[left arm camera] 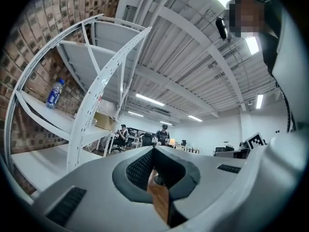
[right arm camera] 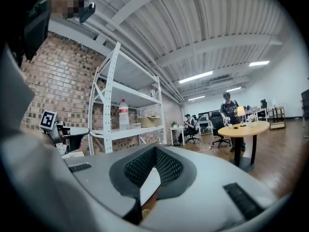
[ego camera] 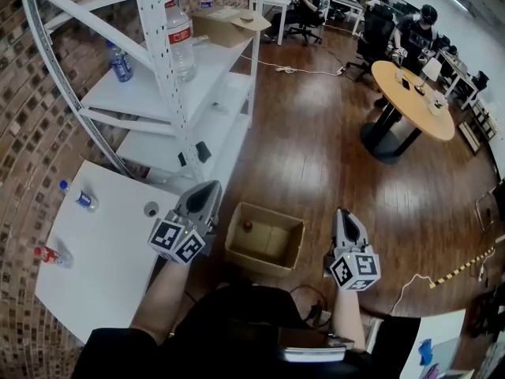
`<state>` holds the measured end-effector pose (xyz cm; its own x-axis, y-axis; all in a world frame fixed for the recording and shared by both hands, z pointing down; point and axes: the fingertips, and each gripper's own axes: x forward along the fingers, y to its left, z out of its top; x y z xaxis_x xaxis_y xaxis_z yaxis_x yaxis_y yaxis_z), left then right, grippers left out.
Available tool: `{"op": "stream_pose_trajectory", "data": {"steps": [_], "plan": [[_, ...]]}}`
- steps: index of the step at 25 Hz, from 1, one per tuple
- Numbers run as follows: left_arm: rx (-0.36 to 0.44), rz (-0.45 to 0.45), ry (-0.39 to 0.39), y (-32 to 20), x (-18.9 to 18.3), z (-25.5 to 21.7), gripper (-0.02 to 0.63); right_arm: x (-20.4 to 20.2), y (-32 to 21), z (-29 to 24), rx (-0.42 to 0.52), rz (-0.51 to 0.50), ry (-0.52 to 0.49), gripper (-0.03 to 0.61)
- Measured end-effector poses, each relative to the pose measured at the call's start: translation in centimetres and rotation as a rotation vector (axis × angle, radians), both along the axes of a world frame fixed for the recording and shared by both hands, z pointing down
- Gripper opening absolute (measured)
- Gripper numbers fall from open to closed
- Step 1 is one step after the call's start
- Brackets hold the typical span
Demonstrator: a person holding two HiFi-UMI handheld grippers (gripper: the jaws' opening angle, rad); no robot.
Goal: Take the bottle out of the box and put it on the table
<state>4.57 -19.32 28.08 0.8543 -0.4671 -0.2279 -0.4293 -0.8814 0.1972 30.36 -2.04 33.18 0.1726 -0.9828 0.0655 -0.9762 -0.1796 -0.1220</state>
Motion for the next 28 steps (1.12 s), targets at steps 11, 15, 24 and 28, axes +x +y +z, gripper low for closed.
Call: {"op": "stream_pose_trajectory", "data": {"steps": [11, 15, 24, 28], "plan": [[-0.038, -0.052, 0.006, -2.7, -4.9, 1.0, 0.003, -2.4, -3.2, 0.8, 0.027, -0.014, -0.086, 0.002], [-0.036, -0.075, 0.007, -3.1, -5.8, 0.9, 0.003, -2.8, -4.0, 0.7, 0.037, -0.029, -0.105, 0.002], [-0.057, -0.08, -0.017, -4.0, -6.7, 1.7, 0.003, -4.7, -6.3, 2.2, -0.018, -0.083, -0.106, 0.002], [-0.046, -0.092, -0.008, -4.6, -7.3, 1.0, 0.003, -5.3, -7.2, 1.2, -0.002, -0.104, -0.084, 0.002]]}}
